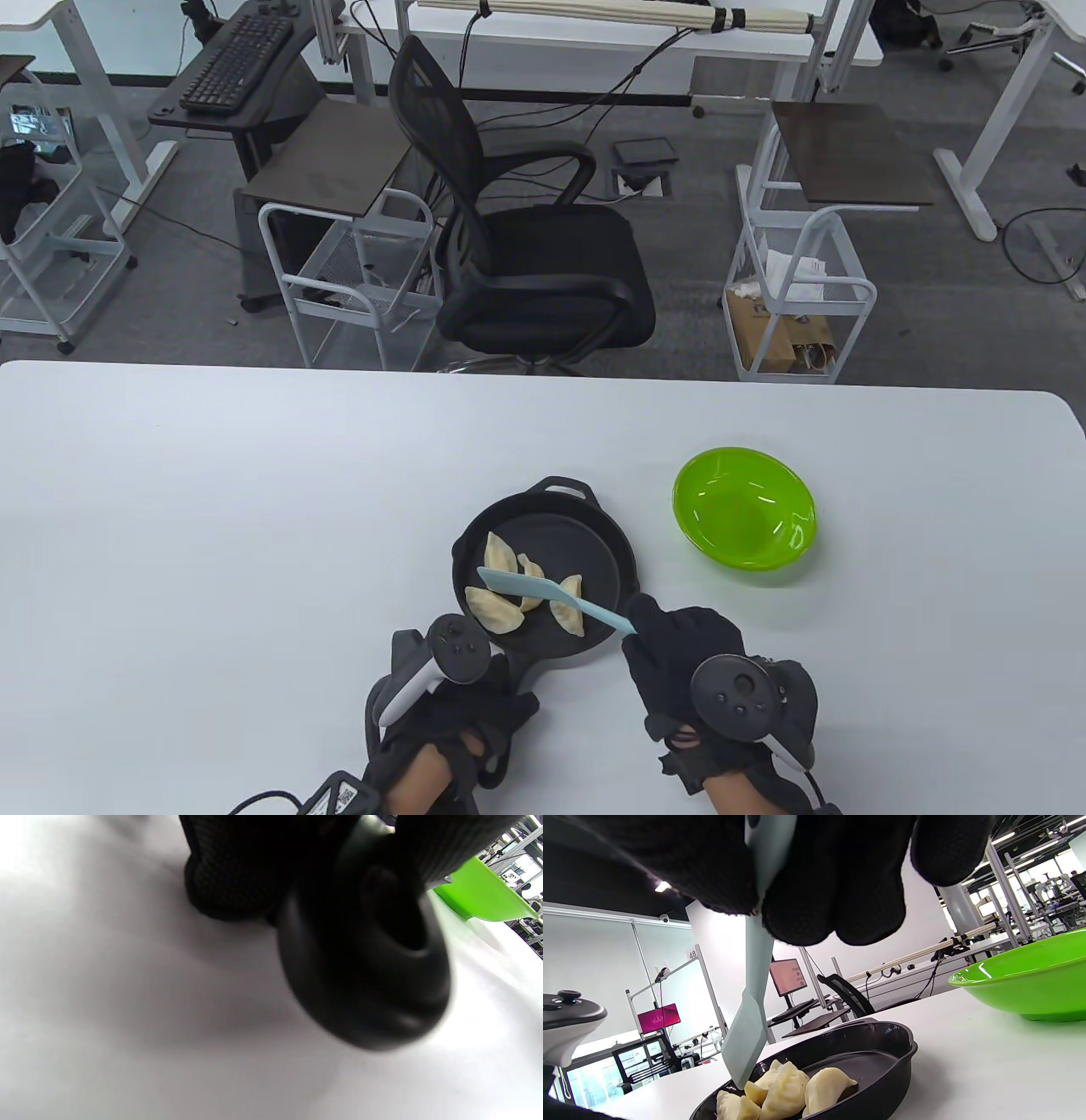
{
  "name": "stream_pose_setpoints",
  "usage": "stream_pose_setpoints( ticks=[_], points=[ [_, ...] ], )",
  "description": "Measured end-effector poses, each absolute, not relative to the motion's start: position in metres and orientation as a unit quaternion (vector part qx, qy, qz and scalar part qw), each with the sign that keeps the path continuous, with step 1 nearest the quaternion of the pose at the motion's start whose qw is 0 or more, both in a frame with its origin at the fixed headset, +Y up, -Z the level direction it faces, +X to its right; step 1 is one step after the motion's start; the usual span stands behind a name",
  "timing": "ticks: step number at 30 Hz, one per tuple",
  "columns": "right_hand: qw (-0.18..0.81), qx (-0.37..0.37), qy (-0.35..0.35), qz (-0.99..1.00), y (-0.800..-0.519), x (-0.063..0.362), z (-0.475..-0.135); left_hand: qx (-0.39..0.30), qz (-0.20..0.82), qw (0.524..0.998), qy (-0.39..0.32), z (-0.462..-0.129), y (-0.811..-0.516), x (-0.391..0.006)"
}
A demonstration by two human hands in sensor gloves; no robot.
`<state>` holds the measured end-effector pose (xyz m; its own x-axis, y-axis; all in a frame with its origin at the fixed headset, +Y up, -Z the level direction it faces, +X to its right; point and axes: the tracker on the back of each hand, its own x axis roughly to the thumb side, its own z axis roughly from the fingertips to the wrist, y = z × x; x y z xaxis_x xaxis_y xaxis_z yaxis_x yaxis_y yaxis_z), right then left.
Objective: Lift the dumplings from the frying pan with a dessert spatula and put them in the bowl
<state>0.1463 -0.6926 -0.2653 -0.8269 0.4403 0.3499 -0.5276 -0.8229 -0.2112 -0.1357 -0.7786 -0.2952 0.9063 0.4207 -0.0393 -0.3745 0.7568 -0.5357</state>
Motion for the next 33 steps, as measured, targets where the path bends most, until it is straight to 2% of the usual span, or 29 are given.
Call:
stream_pose_setpoints(
  ticks=[12,17,19,22,28,33],
  points=[
    [0.224,0.155,-0.147,0.951,-0.697,0.137,-0.266,-0.277,0.212,0.936,-0.042,-0.295,-0.779,-0.136],
    [0.241,0.161,-0.09,0.953,-0.706,0.134,-0.273,-0.277,0.214,0.936,-0.042,-0.295,-0.779,-0.135],
    [0.28,0.154,-0.081,0.944,-0.707,0.136,-0.274,-0.278,0.213,0.936,-0.041,-0.295,-0.779,-0.135],
    [0.351,0.128,-0.024,0.927,-0.715,0.145,-0.28,-0.278,0.213,0.936,-0.042,-0.296,-0.779,-0.135],
    [0.509,0.042,0.096,0.854,-0.748,0.162,-0.292,-0.281,0.215,0.934,-0.043,-0.296,-0.78,-0.135],
    [0.55,0.024,0.145,0.822,-0.765,0.165,-0.298,-0.283,0.218,0.933,-0.042,-0.296,-0.78,-0.136]
  ],
)
